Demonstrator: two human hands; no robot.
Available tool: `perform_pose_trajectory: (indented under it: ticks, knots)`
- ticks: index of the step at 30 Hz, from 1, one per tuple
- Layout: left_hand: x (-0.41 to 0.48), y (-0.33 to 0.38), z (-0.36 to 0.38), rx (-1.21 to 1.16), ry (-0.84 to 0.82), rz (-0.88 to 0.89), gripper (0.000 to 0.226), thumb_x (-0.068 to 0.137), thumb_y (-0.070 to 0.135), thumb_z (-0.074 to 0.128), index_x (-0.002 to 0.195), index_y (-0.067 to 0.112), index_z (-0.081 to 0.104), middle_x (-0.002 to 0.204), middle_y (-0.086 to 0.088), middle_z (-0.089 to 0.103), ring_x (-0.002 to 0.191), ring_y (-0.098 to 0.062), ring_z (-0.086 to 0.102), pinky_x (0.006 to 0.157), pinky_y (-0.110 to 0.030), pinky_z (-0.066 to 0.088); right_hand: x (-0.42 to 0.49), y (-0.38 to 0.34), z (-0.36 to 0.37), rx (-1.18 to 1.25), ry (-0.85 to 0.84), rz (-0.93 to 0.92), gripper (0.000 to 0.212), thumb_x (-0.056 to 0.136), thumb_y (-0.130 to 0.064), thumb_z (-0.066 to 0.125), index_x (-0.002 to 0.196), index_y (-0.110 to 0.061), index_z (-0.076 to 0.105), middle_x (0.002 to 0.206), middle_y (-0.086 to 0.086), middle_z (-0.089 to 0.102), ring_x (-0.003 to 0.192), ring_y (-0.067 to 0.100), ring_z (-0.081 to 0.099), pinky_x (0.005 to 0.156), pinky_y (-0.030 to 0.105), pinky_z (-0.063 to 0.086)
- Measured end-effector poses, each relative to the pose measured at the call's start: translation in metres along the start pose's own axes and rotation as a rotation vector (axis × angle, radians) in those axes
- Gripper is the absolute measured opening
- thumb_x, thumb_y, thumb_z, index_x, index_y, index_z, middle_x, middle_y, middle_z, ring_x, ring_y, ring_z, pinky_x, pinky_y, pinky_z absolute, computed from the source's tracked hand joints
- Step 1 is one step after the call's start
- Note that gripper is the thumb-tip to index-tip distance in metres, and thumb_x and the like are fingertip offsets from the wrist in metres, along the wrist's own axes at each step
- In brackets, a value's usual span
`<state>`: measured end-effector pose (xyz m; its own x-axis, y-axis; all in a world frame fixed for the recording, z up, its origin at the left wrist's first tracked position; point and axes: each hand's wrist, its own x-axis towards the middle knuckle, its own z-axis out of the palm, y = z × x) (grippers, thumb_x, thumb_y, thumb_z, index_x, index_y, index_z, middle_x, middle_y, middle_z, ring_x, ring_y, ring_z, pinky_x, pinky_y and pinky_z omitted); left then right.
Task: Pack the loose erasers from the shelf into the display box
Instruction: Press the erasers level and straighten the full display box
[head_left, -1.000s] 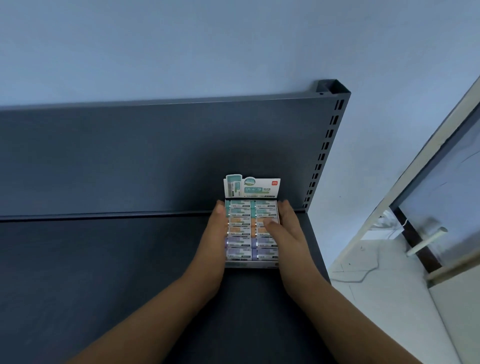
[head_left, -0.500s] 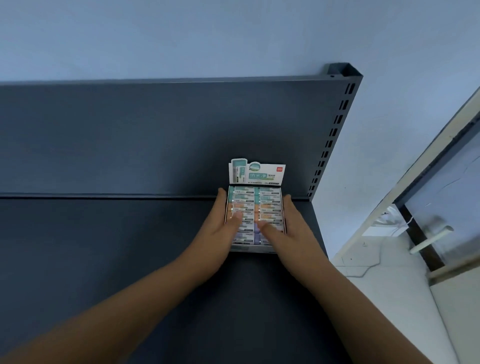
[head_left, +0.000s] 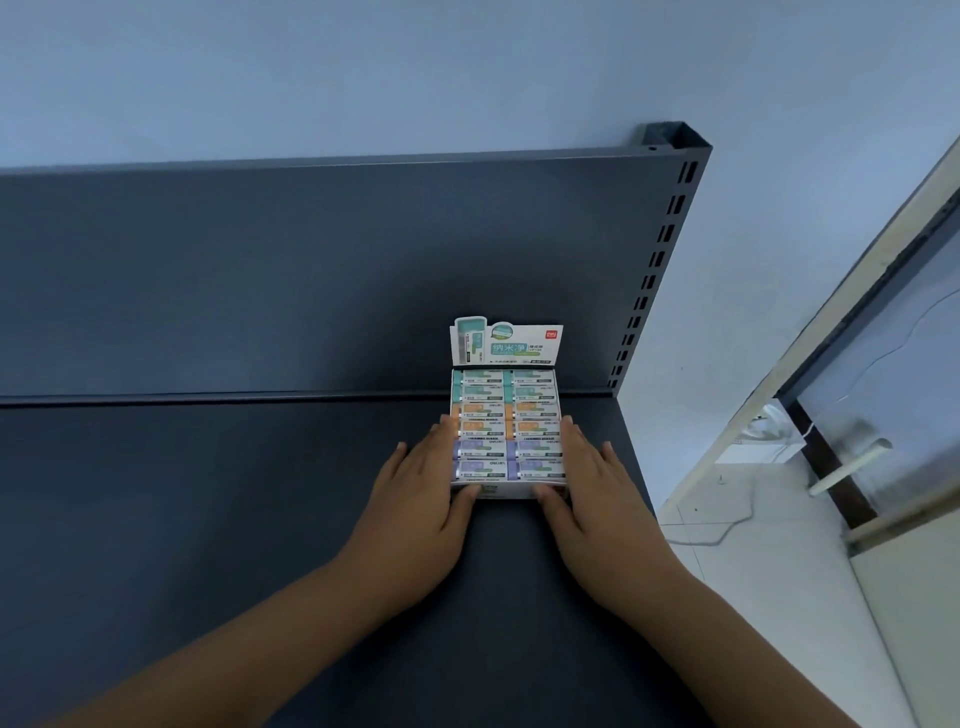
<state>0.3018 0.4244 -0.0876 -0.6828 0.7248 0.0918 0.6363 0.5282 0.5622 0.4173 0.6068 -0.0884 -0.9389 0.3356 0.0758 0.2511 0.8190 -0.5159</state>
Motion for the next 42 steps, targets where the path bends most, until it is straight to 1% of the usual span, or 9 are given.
perform_pose_trajectory:
  ticks: [4,8,17,23,26,28,33,38,42]
  knots:
    - [0.000,0.000,0.002,0.027,0.025,-0.013,0.070,0.103,0.036,0.042,0.159,0.025,0.002,0.164,0.015,0.021,0.149,0.002,0.016,0.126,-0.032,0.004,-0.001,-0.002,0.002,0.011,0.022,-0.003,0.069,0.104,-0.043,0.037,0.160,-0.021,0.004,0.165,-0.008,0.023,0.152,0.007,0.016,0.125,0.027,-0.003]
    - [-0.002,0.000,0.002,-0.016,0.017,-0.003,0.071,0.102,0.040,0.041,0.159,0.029,0.000,0.163,0.020,0.020,0.149,0.007,0.010,0.126,-0.032,0.001,-0.001,0.001,0.001,0.034,0.025,-0.013,0.069,0.103,-0.044,0.040,0.160,-0.025,0.005,0.166,-0.011,0.018,0.152,0.005,0.013,0.122,0.021,-0.003]
    - [0.001,0.001,0.007,-0.005,0.064,0.005,0.067,0.102,0.037,0.044,0.158,0.031,0.006,0.158,0.022,0.031,0.145,0.005,0.023,0.126,-0.038,0.008,0.001,0.003,0.006,0.023,0.038,0.002,0.069,0.103,-0.046,0.040,0.160,-0.024,0.008,0.165,-0.010,0.021,0.151,0.006,0.016,0.123,0.022,0.002]
    - [0.002,-0.007,0.003,0.066,0.025,0.035,0.079,0.098,0.054,0.042,0.159,0.025,-0.001,0.163,0.015,0.024,0.148,-0.002,0.022,0.126,-0.037,0.012,0.001,0.006,0.004,0.059,0.023,-0.016,0.073,0.101,-0.049,0.043,0.160,-0.028,0.008,0.165,-0.013,0.022,0.151,0.004,0.017,0.126,0.029,0.009]
    - [0.008,-0.013,-0.004,0.071,0.005,0.042,0.093,0.089,0.066,0.053,0.158,0.028,0.003,0.160,0.015,0.031,0.145,-0.007,0.030,0.124,-0.039,0.020,0.003,0.008,-0.002,0.088,-0.012,-0.035,0.078,0.096,-0.058,0.044,0.160,-0.034,0.005,0.164,-0.018,0.020,0.152,0.000,0.009,0.126,0.039,0.010]
    - [0.015,-0.010,-0.009,0.038,-0.001,0.042,0.095,0.082,0.070,0.060,0.155,0.035,0.010,0.154,0.020,0.038,0.142,-0.005,0.034,0.122,-0.042,0.024,0.009,0.009,-0.008,0.025,-0.064,-0.030,0.087,0.092,-0.067,0.042,0.159,-0.036,-0.004,0.167,-0.018,0.009,0.153,0.001,-0.001,0.127,0.042,0.001]
    - [0.026,0.000,-0.021,-0.060,-0.014,0.074,0.093,0.069,0.065,0.078,0.143,0.049,0.023,0.136,0.032,0.048,0.120,0.017,0.040,0.110,-0.029,0.038,0.022,0.015,-0.024,-0.101,-0.135,-0.053,0.100,0.084,-0.082,0.040,0.154,-0.042,-0.020,0.165,-0.023,-0.008,0.153,0.006,-0.014,0.125,0.047,-0.007]
    - [0.037,0.004,-0.020,-0.029,0.014,0.098,0.101,0.058,0.079,0.076,0.142,0.047,0.032,0.134,0.028,0.051,0.121,0.004,0.051,0.105,-0.028,0.044,0.027,0.013,-0.021,-0.140,-0.131,-0.031,0.108,0.075,-0.090,0.043,0.153,-0.047,-0.018,0.166,-0.021,-0.008,0.153,0.005,-0.012,0.124,0.049,-0.007]
    - [0.051,-0.002,-0.017,0.003,-0.027,0.116,0.095,0.064,0.081,0.071,0.144,0.045,0.036,0.137,0.025,0.052,0.124,0.002,0.052,0.110,-0.030,0.041,0.034,0.012,-0.023,-0.136,-0.126,-0.026,0.114,0.069,-0.095,0.043,0.153,-0.048,-0.018,0.166,-0.020,-0.008,0.154,0.008,-0.008,0.123,0.052,-0.008]
